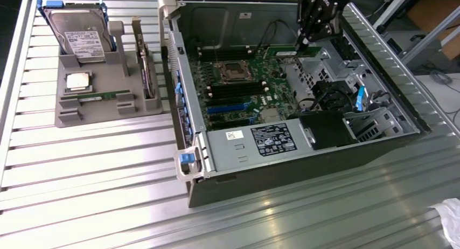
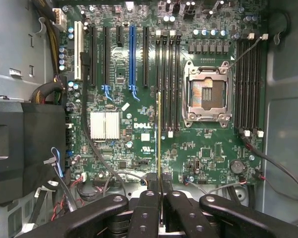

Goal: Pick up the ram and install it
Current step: 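Insert the ram into the slot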

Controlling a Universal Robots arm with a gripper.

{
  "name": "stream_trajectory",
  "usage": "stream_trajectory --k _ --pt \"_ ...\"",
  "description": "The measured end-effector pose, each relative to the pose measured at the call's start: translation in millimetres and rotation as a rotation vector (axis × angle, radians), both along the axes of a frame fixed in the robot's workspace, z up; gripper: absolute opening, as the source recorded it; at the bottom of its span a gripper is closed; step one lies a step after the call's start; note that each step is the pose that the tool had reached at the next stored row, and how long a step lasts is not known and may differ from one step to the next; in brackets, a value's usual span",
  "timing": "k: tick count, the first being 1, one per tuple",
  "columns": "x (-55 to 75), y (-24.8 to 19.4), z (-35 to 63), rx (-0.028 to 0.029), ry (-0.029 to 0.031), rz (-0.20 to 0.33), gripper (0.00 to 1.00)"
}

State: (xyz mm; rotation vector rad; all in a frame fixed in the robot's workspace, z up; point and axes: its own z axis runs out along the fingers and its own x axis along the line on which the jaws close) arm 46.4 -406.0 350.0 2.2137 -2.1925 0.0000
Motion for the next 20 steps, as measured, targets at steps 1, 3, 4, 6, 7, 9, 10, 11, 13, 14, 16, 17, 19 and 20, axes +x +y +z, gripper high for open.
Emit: stream_trajectory --k 1,3,4,6,7,9,10,11,13,14,16,17,19,20 --pt "0.0 0.0 -0.3 0.0000 0.0000 0.000 0.12" --pt "0.0 0.0 -1.2 0.0000 0.0000 0.000 0.12" --pt "0.0 0.0 -1.5 0.0000 0.0000 0.000 0.12" --pt "0.0 0.0 -2.1 0.0000 0.0000 0.000 0.12" --pt "0.0 0.0 -2.4 0.0000 0.0000 0.000 0.12" --pt "0.0 0.0 -2.6 0.0000 0.0000 0.000 0.12" --pt "0.0 0.0 -2.8 0.0000 0.0000 0.000 0.12" --pt "0.0 0.0 -3.0 0.0000 0.0000 0.000 0.12" --pt "0.0 0.0 -3.6 0.0000 0.0000 0.000 0.12" --pt "0.0 0.0 -4.0 0.0000 0.0000 0.000 0.12" --pt "0.0 0.0 -4.6 0.0000 0.0000 0.000 0.12" --pt "0.0 0.0 -4.8 0.0000 0.0000 0.000 0.12" --pt "0.0 0.0 -5.5 0.0001 0.0000 0.000 0.12" --pt "0.0 0.0 -6.2 0.0000 0.0000 0.000 0.12"
